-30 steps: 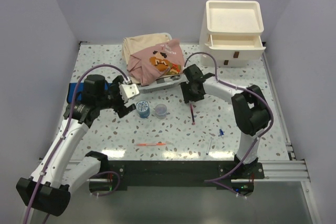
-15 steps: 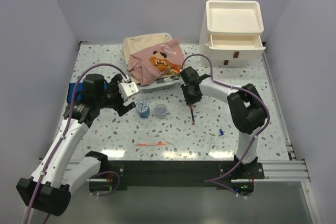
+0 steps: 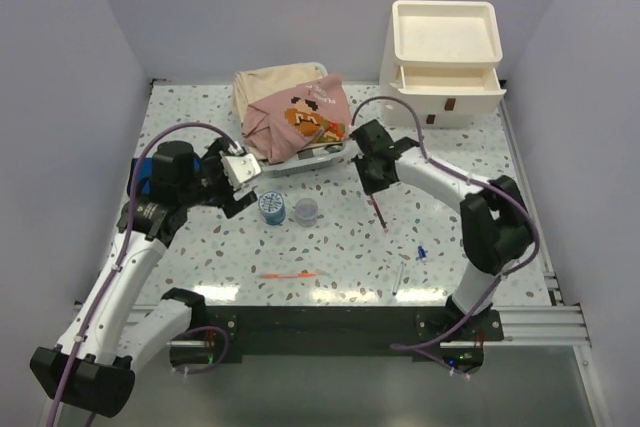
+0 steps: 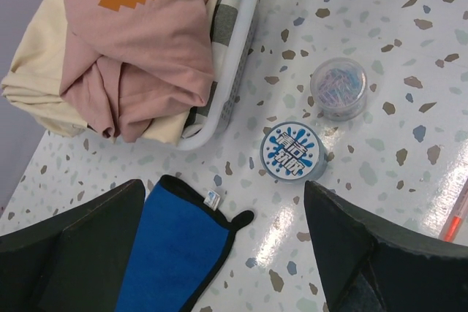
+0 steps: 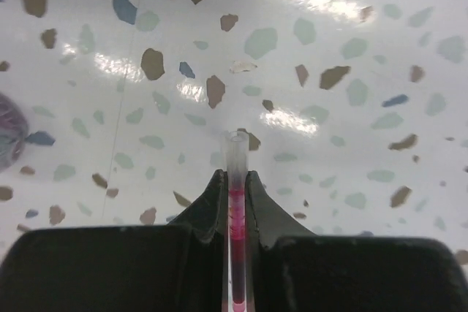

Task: Sort the stationery into containers
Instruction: Pick up the pen from the center of the board, then place the pen in the drawer.

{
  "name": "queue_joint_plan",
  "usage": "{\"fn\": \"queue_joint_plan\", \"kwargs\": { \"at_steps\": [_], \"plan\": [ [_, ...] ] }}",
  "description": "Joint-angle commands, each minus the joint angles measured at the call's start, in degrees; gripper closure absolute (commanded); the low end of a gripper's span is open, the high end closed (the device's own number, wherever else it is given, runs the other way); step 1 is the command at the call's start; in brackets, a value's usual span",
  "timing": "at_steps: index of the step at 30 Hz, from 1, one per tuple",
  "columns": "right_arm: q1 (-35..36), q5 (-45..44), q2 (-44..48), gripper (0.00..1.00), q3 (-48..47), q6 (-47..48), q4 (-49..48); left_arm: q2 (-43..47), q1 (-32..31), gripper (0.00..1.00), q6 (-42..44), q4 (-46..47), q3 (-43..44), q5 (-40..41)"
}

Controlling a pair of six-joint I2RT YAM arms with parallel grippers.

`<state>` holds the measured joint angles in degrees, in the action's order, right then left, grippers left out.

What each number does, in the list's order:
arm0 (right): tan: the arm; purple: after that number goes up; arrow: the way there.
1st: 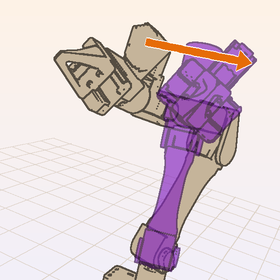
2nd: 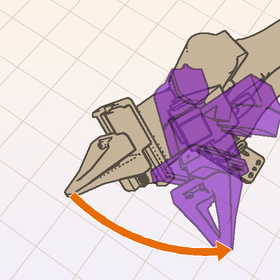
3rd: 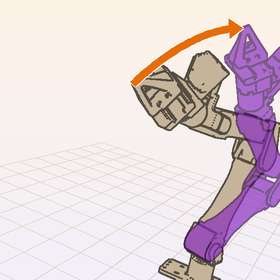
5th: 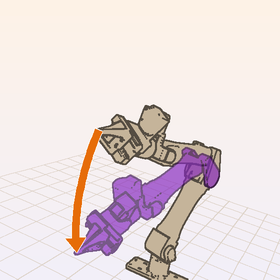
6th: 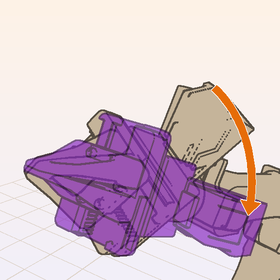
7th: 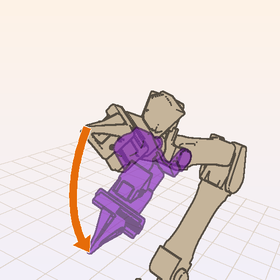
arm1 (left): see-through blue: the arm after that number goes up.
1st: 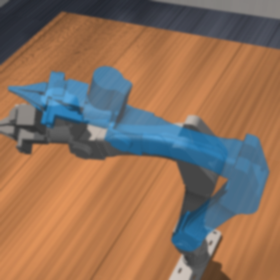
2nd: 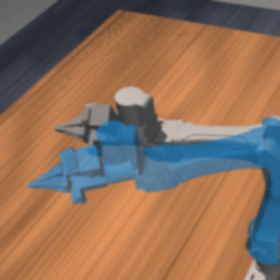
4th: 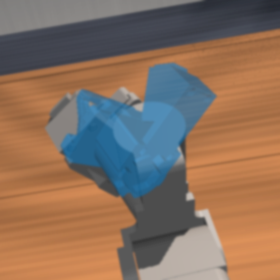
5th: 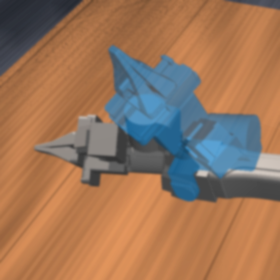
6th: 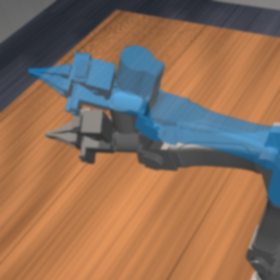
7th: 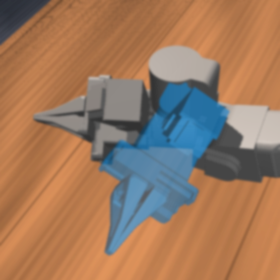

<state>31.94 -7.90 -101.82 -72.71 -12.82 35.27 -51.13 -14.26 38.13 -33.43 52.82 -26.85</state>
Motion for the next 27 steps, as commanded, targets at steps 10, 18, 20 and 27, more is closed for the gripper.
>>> {"fn": "queue_joint_plan", "kwargs": {
  "at_steps": [10,18,20,27],
  "plan": [
    [-5.38,-4.14,18.77,1.0,-16.05,22.92,-2.57,-3.44,0.46,0.05,0.19,11.63,0.88,-4.44],
    [-10.32,1.39,16.39,1.0,-24.93,50.37,-14.52,-5.91,0.46,0.05,-1.03,17.43,1.24,-5.67],
    [-10.32,3.15,15.25,1.0,-26.78,55.51,-13.39,-5.21,0.46,0.05,-1.48,18.75,0.01,-6.28],
    [-10.41,1.31,11.04,1.0,-32.05,75.99,-11.89,-1.43,0.55,0.04,-2.19,19.98,-4.03,-6.64]
  ]
}}
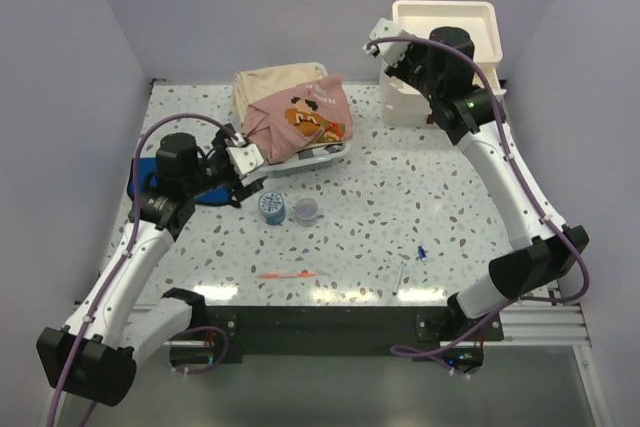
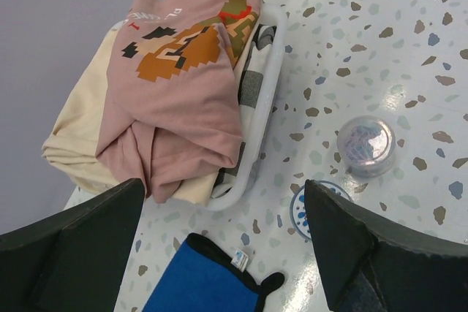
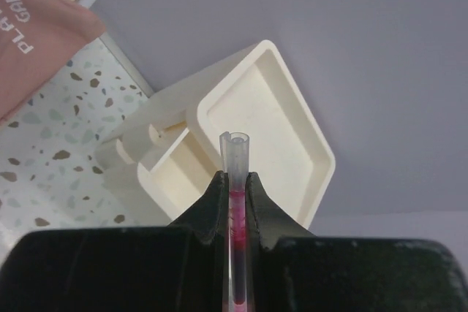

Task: Sort the stationery into containers
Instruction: Place the pen in the drawer.

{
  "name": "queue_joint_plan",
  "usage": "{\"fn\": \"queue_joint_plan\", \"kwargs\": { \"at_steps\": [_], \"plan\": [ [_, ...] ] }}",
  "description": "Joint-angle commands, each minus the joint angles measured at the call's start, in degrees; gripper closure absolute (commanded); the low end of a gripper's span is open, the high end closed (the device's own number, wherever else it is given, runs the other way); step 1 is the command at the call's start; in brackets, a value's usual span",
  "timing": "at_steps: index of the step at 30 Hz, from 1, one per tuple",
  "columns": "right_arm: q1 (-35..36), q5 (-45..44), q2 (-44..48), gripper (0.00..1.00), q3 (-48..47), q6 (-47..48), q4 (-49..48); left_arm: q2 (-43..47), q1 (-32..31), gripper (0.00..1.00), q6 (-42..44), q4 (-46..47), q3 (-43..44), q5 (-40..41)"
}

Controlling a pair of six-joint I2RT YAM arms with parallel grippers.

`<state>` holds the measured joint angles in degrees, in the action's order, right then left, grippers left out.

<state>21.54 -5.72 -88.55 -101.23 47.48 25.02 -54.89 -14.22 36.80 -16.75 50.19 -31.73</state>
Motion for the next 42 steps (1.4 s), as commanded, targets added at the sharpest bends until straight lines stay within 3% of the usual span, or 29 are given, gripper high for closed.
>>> {"fn": "queue_joint_plan", "kwargs": {
  "at_steps": [1,6,12,41,42],
  "plan": [
    [0.08,-1.31,-3.46,1.0,-3.8,17.19,-1.64,2.51,0.51,0.04,-0.5,3.13,-1.59,-1.59],
    [-0.88,-1.93,-6.8,1.0,-7.57,20.02,0.47,3.56,0.51,0.04,-0.41,4.27,-2.03,-1.5],
    [-3.95,-0.62,-13.48,1.0,-16.19,16.15,7.15,4.53,0.77,0.04,-0.76,3.84,-2.29,-1.67],
    [-10.81,4.23,-19.64,1.0,-6.35,17.64,3.03,-1.09,4.81,0.04,-2.61,2.95,2.62,-3.34],
    [-10.82,3.79,-19.81,0.97,-6.17,17.73,2.5,-1.27,4.81,0.04,-2.69,2.95,2.8,-3.34]
  ]
}}
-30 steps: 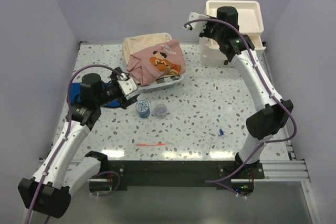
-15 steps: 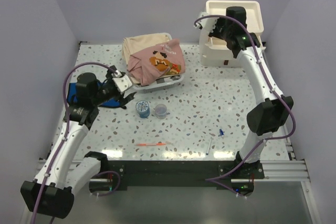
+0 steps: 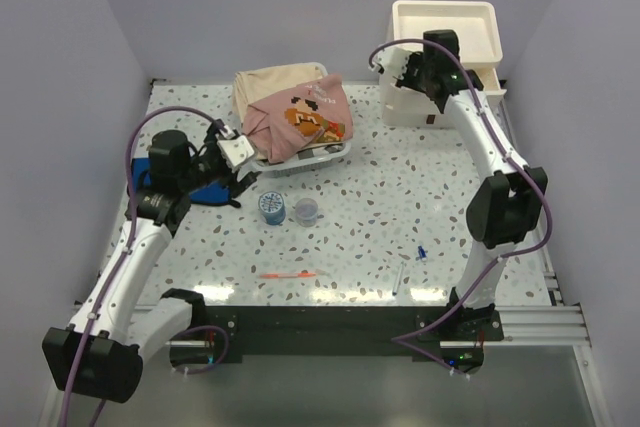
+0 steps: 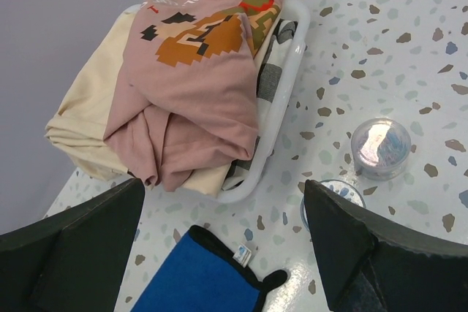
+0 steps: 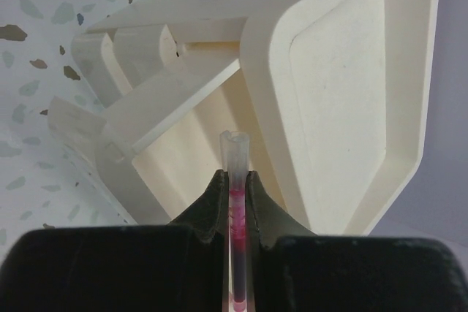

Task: Sort the stationery into containers
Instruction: Place the pen in the drawer.

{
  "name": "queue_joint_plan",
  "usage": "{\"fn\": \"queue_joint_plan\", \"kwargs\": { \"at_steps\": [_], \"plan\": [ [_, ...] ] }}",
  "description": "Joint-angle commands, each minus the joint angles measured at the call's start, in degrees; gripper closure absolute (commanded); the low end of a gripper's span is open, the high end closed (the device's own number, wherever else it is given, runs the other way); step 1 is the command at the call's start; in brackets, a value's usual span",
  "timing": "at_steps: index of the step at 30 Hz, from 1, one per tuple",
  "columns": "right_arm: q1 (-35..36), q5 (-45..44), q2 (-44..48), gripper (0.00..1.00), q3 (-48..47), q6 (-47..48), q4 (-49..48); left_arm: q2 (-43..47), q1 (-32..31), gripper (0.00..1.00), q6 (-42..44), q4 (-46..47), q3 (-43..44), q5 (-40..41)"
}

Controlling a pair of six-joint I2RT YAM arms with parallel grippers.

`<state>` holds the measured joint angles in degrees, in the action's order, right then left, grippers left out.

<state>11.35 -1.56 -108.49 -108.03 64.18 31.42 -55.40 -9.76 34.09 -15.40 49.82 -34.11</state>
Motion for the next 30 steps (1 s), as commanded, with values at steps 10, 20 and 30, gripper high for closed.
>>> {"fn": "queue_joint_plan", "kwargs": {
  "at_steps": [10,20,30],
  "plan": [
    [-0.81,-5.03,4.77,0.51,4.32,-3.0,-9.27,-1.91,0.09,0.04,1.07,1.87,4.92,-2.36],
    [-0.9,0.32,26.34,0.45,13.52,-19.62,8.72,-0.06,-14.72,0.05,-4.8,-12.18,10.91,-3.86],
    [-0.89,9.83,44.75,0.39,33.31,-29.46,23.42,-3.13,-30.39,0.11,-20.3,-15.0,5.91,3.32]
  ]
}}
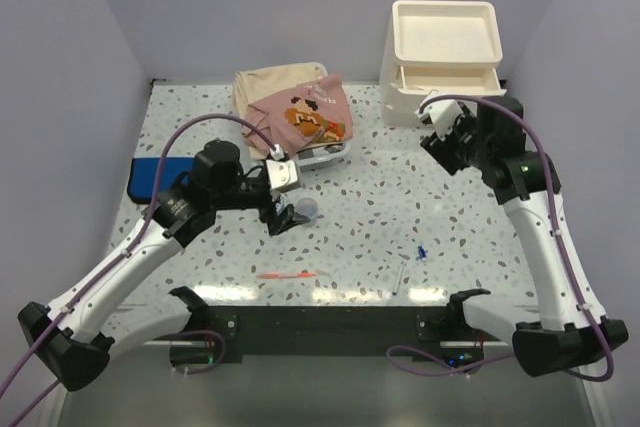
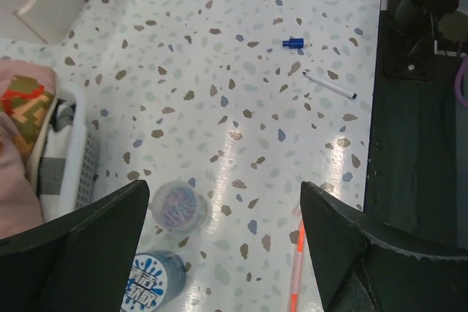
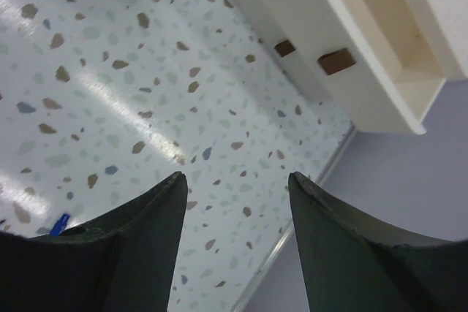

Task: Sort the stationery into containers
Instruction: Place the pen in the drawer, then pick up the pen from the center of the board.

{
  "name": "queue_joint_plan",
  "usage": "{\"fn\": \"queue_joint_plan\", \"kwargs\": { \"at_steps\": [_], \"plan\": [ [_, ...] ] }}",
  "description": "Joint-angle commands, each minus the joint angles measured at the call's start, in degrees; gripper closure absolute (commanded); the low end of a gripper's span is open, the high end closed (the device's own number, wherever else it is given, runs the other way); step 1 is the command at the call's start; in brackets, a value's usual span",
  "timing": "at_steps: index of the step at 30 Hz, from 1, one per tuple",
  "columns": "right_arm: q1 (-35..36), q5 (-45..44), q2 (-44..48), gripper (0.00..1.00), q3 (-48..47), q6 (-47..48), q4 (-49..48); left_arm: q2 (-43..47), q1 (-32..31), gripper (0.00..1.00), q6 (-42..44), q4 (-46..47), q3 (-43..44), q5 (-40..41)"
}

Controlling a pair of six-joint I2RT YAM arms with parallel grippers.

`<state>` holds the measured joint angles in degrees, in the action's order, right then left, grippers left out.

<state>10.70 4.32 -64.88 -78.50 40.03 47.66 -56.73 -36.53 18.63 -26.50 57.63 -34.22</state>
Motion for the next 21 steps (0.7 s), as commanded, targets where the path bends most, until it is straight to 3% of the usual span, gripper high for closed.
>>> {"fn": "queue_joint_plan", "kwargs": {
  "at_steps": [1,4,10,21],
  "plan": [
    [-0.15,3.68,1.94,0.39,4.31,-5.14,7.45,-2.5,-5.98,0.12,-3.01,-7.13,-2.08,4.15],
    [-0.24,5.86,4.14,0.4,5.72,-0.58,9.99,-5.4,-7.94,0.18,3.15,-12.85,-2.16,7.84],
    [-0.07,29.5,8.53,0.43,9.41,6.9,13.42,-5.67,-8.11,0.24,11.95,-14.37,-7.52,14.17],
    [0.11,32.68,9.6,0.42,16.09,4.27,2.27,-7.42,-10.31,0.24,19.07,-15.25,-15.08,16.99]
  ]
}}
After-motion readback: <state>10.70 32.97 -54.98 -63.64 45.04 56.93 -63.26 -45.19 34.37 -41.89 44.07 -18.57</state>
